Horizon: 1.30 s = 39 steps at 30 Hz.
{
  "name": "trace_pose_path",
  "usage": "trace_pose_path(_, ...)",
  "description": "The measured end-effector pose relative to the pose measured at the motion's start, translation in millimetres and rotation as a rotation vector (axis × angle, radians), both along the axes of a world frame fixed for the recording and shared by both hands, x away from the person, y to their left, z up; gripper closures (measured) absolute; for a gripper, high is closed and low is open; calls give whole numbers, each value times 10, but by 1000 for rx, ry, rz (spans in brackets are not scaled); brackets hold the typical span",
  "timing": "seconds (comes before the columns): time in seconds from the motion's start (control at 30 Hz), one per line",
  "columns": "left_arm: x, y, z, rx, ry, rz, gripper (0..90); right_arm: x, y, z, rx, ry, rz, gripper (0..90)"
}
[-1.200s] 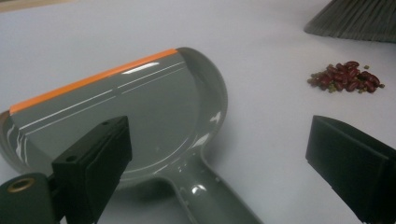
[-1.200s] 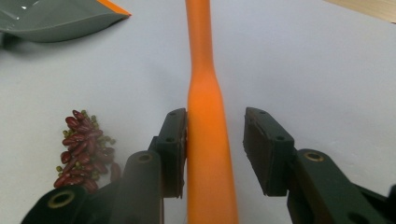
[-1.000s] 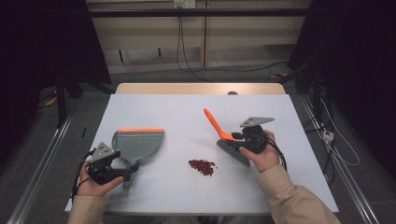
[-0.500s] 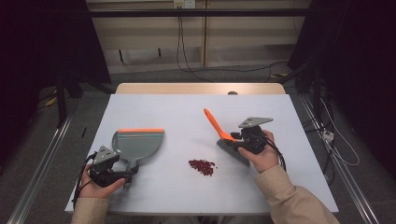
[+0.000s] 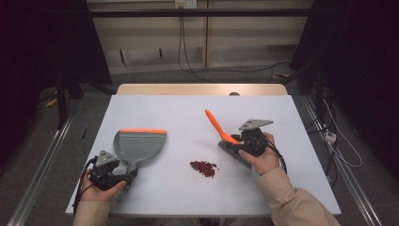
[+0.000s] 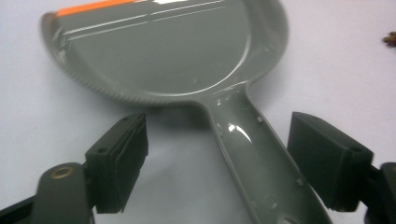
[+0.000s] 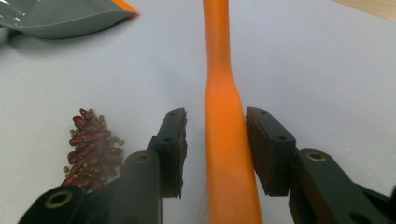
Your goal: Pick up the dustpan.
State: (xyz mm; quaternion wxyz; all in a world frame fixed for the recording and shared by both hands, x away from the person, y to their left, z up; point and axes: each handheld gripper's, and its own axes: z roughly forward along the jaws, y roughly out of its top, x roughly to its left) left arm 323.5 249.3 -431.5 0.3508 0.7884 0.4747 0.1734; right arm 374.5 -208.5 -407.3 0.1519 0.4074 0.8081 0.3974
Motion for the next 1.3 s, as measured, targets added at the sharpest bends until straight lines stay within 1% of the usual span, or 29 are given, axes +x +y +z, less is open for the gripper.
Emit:
trace_pose_path(0.13, 17, 50, 5, 3, 4, 19, 310, -2, 2, 0, -2, -3, 0, 596)
trace_pose_path(0.2, 43, 51, -4, 5, 13, 21, 368, -3, 3, 2, -3, -7, 1, 598)
trace_pose_path(0.23, 62, 44, -10, 17, 18, 21, 369, -2, 3, 2, -3, -6, 1, 599)
trace_pose_path(0.27, 78, 31, -18, 17, 21, 12, 385, -2, 3, 1, -2, -7, 0, 600)
trace_pose_path(0.3, 96, 16, -24, 18, 27, 5, 433, -2, 3, 1, 0, -6, 0, 600)
trace_pose_path(0.33, 113, 5, -29, 28, 34, 3, 461, -1, 4, 0, 0, -4, -1, 600)
trace_pose_path(0.37, 130, -3, -36, 29, 44, -2, 486, -2, 4, 0, -1, -5, -1, 600)
trace_pose_path(0.4, 144, -8, -45, 28, 52, -7, 539, -3, 4, 0, -1, -5, -1, 601)
trace_pose_path(0.43, 156, -9, -48, 43, 61, -11, 604, -4, 4, 1, -2, -6, 1, 601)
trace_pose_path(0.47, 166, -14, -56, 53, 63, -7, 613, -5, 6, 1, -3, -7, 0, 601)
trace_pose_path(0.5, 172, -17, -58, 62, 72, -10, 618, -5, 5, 0, -3, -6, 0, 602)
trace_pose_path(0.53, 175, -16, -55, 62, 66, -8, 620, -4, 4, -1, -4, -7, 1, 603)
trace_pose_path(0.6, 183, -4, -41, 70, 51, -20, 623, -2, 0, -6, -8, -7, 3, 604)
trace_pose_path(0.63, 187, 4, -34, 55, 47, -18, 624, 0, -2, -11, -6, -7, 3, 605)
trace_pose_path(0.67, 189, 16, -25, 41, 35, -19, 625, 1, -2, -17, -4, -5, 2, 606)
trace_pose_path(0.7, 192, 22, -16, 41, 25, -22, 625, 1, -1, -21, -3, -4, 0, 606)
trace_pose_path(0.83, 203, 55, -9, 36, 33, -45, 626, -1, 4, -29, -5, -3, 5, 607)
trace_pose_path(0.9, 206, 66, -25, 43, 38, -53, 625, 0, 4, -30, -5, -4, 5, 608)
trace_pose_path(1.1, 223, 68, -42, 48, 53, -58, 619, 8, 12, -39, -7, -1, 8, 608)
trace_pose_path(1.17, 237, 54, -33, 62, 61, -67, 615, 9, 17, -41, -7, -1, 9, 607)
trace_pose_path(1.2, 247, 48, -29, 68, 54, -70, 613, 11, 18, -42, -9, 0, 9, 608)
trace_pose_path(1.23, 262, 32, -31, 70, 61, -72, 604, 12, 21, -43, -10, 1, 9, 608)
trace_pose_path(1.3, 297, -3, -33, 91, 73, -60, 544, 14, 19, -43, -10, -1, 9, 608)
